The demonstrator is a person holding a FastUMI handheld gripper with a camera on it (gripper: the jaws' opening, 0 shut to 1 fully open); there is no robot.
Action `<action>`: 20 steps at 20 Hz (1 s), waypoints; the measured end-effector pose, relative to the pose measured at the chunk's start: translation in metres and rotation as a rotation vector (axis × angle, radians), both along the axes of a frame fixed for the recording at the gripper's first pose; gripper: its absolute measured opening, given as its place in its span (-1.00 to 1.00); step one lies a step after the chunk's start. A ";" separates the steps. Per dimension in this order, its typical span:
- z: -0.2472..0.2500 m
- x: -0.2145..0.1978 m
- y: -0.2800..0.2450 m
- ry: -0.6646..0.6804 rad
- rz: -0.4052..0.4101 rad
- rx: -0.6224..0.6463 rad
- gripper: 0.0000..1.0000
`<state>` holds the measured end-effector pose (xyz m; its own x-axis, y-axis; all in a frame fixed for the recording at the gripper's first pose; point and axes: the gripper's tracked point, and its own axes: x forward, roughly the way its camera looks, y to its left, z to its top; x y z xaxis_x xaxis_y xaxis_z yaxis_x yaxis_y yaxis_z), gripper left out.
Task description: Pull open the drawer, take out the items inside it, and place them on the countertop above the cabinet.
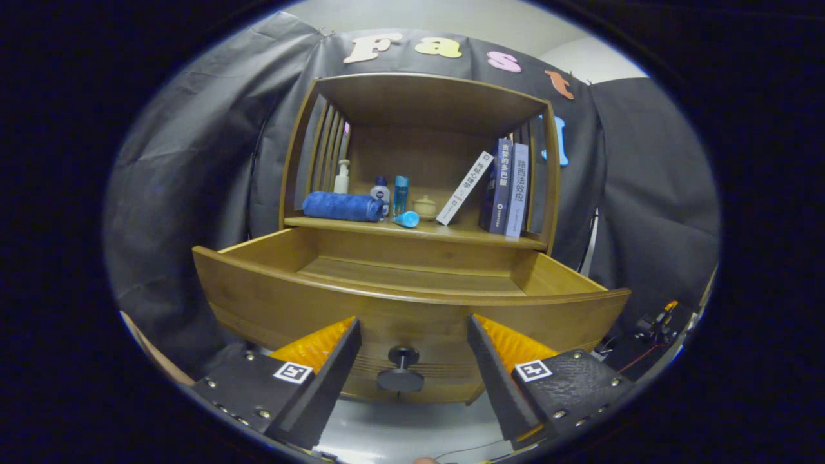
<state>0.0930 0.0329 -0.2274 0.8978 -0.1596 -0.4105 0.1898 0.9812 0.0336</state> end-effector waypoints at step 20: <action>-0.003 0.022 -0.005 -0.025 -0.009 -0.018 0.97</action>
<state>0.1149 0.0279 -0.2309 0.9062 -0.1748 -0.3851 0.1977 0.9800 0.0204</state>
